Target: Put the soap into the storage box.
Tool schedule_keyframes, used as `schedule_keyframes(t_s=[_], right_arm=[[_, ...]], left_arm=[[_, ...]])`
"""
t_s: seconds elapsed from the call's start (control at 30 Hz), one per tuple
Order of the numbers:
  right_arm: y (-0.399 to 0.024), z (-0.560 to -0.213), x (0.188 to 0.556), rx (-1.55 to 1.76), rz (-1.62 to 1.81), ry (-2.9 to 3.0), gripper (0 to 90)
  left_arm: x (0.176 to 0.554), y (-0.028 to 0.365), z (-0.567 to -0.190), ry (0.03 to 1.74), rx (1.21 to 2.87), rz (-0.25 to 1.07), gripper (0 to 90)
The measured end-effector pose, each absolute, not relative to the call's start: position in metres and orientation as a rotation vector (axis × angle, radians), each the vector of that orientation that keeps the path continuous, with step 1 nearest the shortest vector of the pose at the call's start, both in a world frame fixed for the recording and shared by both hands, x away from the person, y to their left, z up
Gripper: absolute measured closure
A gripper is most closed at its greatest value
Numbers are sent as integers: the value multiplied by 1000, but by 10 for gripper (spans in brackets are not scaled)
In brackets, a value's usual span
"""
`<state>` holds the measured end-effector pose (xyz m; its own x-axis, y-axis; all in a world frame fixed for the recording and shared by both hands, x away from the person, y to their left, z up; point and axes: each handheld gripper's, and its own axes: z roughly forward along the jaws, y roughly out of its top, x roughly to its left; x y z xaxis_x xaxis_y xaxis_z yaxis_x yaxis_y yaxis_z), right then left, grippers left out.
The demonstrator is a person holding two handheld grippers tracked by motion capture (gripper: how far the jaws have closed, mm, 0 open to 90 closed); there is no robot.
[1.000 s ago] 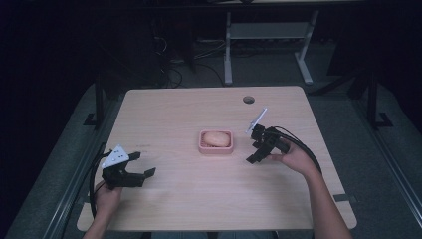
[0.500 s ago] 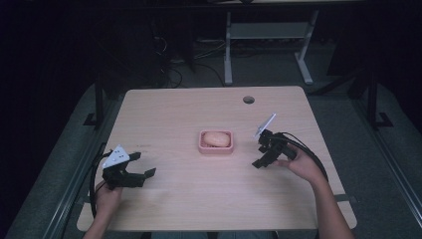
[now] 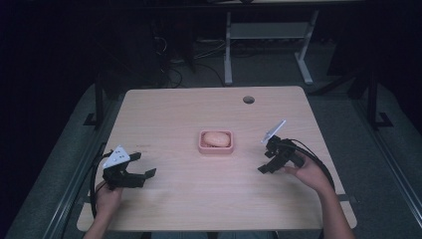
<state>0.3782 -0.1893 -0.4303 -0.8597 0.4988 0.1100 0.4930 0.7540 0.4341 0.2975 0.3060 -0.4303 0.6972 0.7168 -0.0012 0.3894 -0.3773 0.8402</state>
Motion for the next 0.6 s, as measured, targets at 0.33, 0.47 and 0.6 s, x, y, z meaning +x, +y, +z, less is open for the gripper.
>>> schedule_keyframes(t_s=[0.33, 0.47, 0.6], right_arm=[[-199, -438, 369, 869, 741, 2919, 270], [-203, -441, 364, 880, 749, 2918, 270], [-206, -444, 359, 908, 757, 2908, 270]], left_arm=[[297, 306, -430, 848, 2010, 461, 143], [297, 305, -431, 849, 2010, 459, 143], [297, 305, -431, 854, 2010, 456, 143]])
